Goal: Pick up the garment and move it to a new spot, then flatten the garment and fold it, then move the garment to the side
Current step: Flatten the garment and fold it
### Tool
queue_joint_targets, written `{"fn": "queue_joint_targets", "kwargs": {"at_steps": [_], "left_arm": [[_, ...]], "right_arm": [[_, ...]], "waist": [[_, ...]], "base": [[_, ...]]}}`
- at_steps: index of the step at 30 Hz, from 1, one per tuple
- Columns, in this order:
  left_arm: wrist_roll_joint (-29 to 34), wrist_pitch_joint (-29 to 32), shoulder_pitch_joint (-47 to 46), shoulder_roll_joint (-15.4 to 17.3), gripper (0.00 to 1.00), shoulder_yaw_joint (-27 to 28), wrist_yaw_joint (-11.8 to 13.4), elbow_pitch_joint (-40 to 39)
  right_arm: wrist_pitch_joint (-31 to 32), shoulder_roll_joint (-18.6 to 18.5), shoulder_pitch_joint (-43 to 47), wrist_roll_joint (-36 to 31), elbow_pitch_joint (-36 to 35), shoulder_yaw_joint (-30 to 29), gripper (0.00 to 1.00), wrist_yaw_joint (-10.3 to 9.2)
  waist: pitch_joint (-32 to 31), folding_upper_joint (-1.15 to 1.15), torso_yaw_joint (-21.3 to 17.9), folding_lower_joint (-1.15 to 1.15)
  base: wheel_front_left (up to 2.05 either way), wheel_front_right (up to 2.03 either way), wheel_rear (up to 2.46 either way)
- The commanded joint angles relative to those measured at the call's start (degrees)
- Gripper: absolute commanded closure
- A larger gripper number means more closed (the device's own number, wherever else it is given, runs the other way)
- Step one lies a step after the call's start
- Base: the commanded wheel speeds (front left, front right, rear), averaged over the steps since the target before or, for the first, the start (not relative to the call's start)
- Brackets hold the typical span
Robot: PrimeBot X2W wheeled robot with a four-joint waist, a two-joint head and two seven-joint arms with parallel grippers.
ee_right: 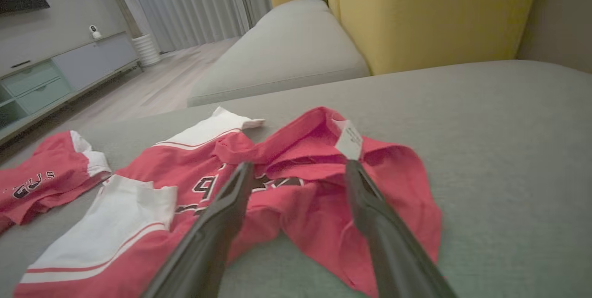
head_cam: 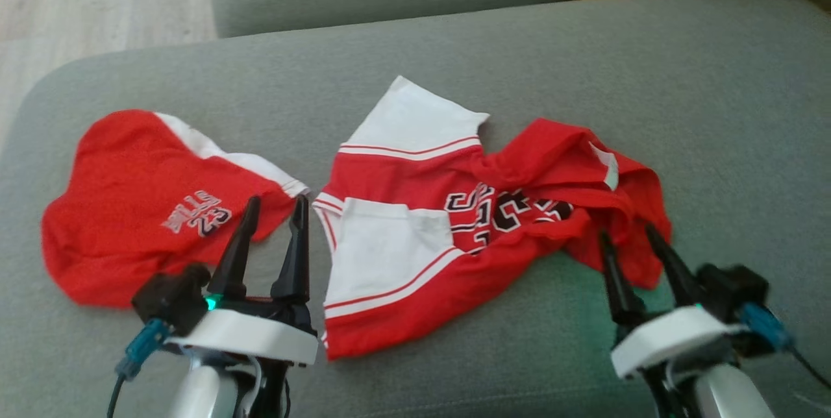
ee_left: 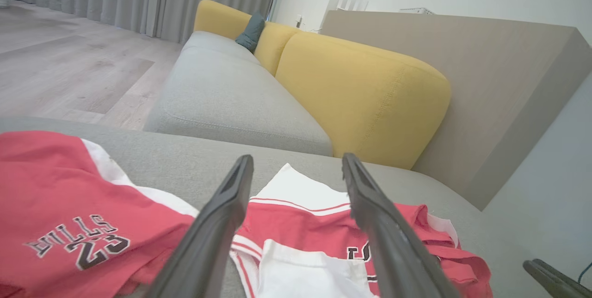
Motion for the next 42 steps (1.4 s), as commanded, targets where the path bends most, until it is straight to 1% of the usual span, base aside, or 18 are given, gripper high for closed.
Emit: {"fn": "queue_joint_targets", "kwargs": {"at_steps": [1, 3, 9, 12, 14, 17, 21, 24, 29, 31, 42], "left_arm": [[-0.31, -0.45, -2.95, 0.09, 0.00, 1.70, 0.22, -2.10], [-0.26, -0.45, -3.14, 0.09, 0.00, 1.62, 0.23, -2.01], [0.91, -0.45, -4.30, 0.09, 0.00, 1.32, -0.46, -0.55], [3.85, -0.45, -6.18, 0.09, 0.00, 0.35, -1.20, 1.90], [6.13, -0.45, -7.82, 0.09, 0.00, -0.16, -1.49, 4.66], [9.11, -0.45, -10.47, 0.55, 0.00, -1.18, -1.17, 11.40], [12.63, 0.29, -14.48, 1.52, 0.00, -2.22, 1.11, 20.17], [13.63, 0.94, -16.99, 1.81, 0.00, -2.73, 1.69, 24.96], [14.77, 0.49, -20.62, 2.47, 0.00, -3.68, 1.30, 30.29], [14.97, 0.25, -22.34, 2.67, 0.00, -3.64, 1.71, 33.13], [14.44, -0.32, -25.32, 2.69, 0.00, -3.60, 1.59, 38.20]], "right_arm": [[-2.16, 0.47, -0.84, -1.19, -2.62, 0.28, 0.00, -0.05], [-4.39, 0.72, 0.13, -1.83, -3.14, -0.42, 0.00, -0.05], [-8.71, 0.79, -0.69, 0.27, -3.50, -0.45, 0.00, -0.05], [-9.66, 0.79, -1.52, 0.49, -3.48, -1.38, 0.00, -0.05], [-10.08, 0.80, -1.96, 0.54, -3.32, -1.52, 0.00, -0.05], [-10.50, 0.80, -2.50, 0.48, -2.85, -1.56, 0.00, -0.05], [-10.97, 0.80, -3.20, 0.89, -2.34, -1.48, 0.00, -0.05], [-11.25, 0.80, -3.58, 1.14, -2.00, -1.47, 0.00, -0.05], [-11.45, 0.80, -4.17, 1.00, -1.47, -1.01, 0.00, -0.05], [-11.53, 0.80, -4.55, 0.92, -1.22, -0.94, 0.00, -0.05], [-11.75, 0.81, -4.91, 0.93, -0.45, -1.07, 0.00, -0.05]], "waist": [[0.53, 0.00, -1.12, 0.00], [0.91, 0.00, -1.93, 0.00], [2.70, 0.00, -3.84, 0.00], [4.23, 0.00, -4.39, 0.00], [5.26, 0.00, -4.83, 0.00], [6.53, 0.00, -5.57, 0.00], [7.77, 0.00, -6.39, 0.00], [8.54, 0.00, -6.64, 0.00], [9.69, 0.00, -7.02, 0.00], [10.22, 0.00, -7.31, 0.00], [10.77, 0.00, -7.82, 0.00]], "base": [[0.00, 0.00, 0.00], [0.00, 0.00, 0.00], [0.00, 0.00, 0.00], [0.00, 0.00, 0.00], [0.00, 0.00, 0.00], [0.00, 0.00, 0.00], [0.00, 0.00, 0.00], [0.00, 0.00, 0.00], [0.00, 0.00, 0.00], [0.00, 0.00, 0.00], [0.00, 0.00, 0.00]]}}
